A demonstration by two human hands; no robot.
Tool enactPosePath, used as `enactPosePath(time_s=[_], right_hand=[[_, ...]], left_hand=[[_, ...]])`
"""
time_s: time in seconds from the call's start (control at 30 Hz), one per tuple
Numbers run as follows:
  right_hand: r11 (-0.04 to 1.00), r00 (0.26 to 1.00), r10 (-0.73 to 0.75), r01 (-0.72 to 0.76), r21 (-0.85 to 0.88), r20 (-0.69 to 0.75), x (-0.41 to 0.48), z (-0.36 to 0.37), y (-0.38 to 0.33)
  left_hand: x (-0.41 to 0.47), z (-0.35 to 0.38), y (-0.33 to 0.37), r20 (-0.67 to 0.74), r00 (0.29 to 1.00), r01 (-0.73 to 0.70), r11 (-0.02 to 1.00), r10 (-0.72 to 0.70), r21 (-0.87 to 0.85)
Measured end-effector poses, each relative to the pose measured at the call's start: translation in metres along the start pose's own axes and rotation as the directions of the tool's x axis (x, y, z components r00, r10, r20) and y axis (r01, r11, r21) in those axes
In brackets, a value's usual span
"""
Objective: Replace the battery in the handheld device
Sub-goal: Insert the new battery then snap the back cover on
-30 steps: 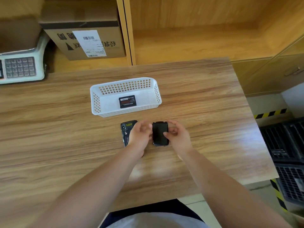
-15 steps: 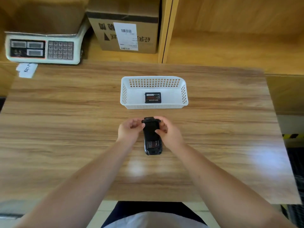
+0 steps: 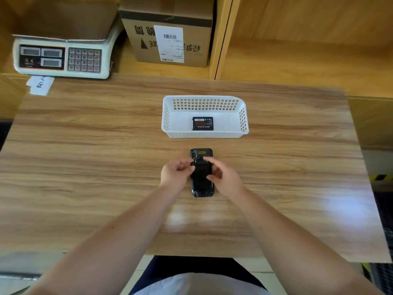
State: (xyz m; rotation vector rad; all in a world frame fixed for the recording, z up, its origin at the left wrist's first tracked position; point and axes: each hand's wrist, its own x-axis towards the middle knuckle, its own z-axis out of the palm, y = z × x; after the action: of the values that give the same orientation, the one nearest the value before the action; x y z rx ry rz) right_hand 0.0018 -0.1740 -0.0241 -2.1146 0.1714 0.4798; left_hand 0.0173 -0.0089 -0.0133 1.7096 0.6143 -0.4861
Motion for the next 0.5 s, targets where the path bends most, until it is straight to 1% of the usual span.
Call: enactPosePath(time_s=[0.5], right_hand=[[0.997, 0.999, 0.043, -0.043, -0.068, 0.006, -0.0022, 0.0001, 0.0003]], left_hand=[[0.0008, 0.0020, -0.0015, 0.028, 1.000, 0.012, 1.000, -0.012, 0.006]])
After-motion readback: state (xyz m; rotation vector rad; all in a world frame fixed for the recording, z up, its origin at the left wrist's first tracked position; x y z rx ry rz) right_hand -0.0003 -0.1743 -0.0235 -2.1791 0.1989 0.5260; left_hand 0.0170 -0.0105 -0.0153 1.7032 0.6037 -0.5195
